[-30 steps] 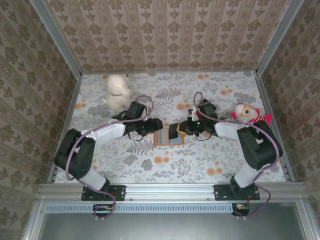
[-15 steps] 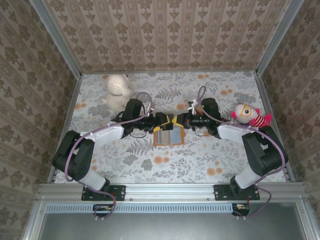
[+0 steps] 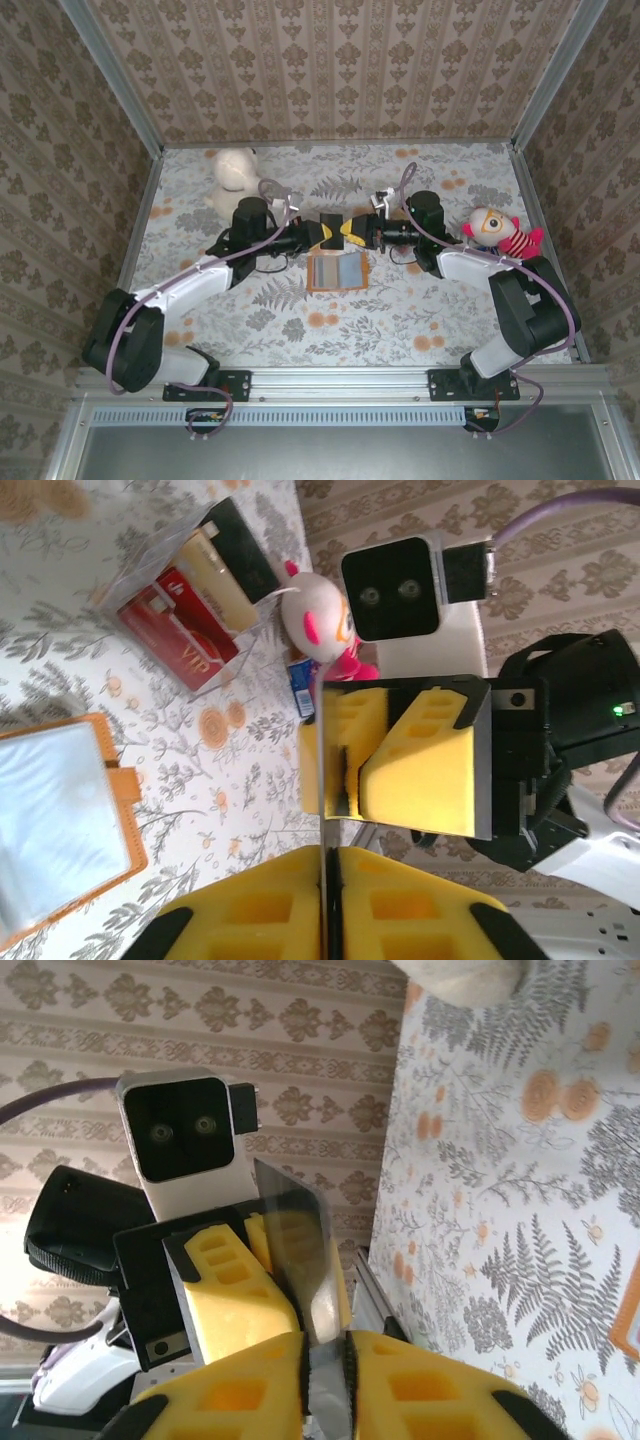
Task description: Take the credit cards out of the card holder
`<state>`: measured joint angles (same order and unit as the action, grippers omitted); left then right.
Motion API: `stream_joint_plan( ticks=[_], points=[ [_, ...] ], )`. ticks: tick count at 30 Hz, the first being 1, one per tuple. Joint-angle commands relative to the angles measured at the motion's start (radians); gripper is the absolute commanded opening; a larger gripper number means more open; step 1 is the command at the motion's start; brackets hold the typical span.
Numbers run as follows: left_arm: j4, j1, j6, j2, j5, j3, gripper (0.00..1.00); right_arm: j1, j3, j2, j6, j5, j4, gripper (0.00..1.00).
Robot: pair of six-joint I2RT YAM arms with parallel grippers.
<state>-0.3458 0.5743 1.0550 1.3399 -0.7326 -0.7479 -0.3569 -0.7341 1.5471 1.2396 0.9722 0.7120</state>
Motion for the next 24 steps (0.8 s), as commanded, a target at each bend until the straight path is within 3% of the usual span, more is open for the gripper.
stream_joint_plan(
  ticks=[1, 6, 11, 14, 18, 21, 24],
  points=[
    [-0.031, 0.015, -0.01, -0.047, 0.029, 0.001, 0.1, -0.021, 0.016, -0.027, 0.084, -0.013, 0.135, 0.24],
    [-0.024, 0.027, -0.006, -0.055, 0.032, -0.011, 0.08, -0.05, 0.0, -0.008, 0.12, -0.032, 0.203, 0.25],
    [0.009, 0.027, -0.002, -0.067, 0.055, -0.002, 0.08, -0.05, -0.001, -0.012, 0.096, -0.044, 0.189, 0.12],
    [0.048, 0.019, 0.01, -0.084, 0.082, 0.014, 0.18, -0.04, -0.009, -0.032, 0.02, -0.048, 0.089, 0.01],
    [0.154, -0.011, 0.009, -0.11, 0.128, 0.016, 0.4, -0.016, -0.1, -0.1, -0.27, -0.116, -0.337, 0.0],
    [0.313, -0.05, -0.055, -0.129, 0.161, -0.01, 0.58, -0.007, -0.248, -0.149, -0.632, -0.278, -0.785, 0.0],
    [0.524, -0.088, -0.175, -0.149, 0.249, -0.051, 0.77, 0.002, -0.34, -0.15, -0.874, -0.441, -0.997, 0.0]
  ],
)
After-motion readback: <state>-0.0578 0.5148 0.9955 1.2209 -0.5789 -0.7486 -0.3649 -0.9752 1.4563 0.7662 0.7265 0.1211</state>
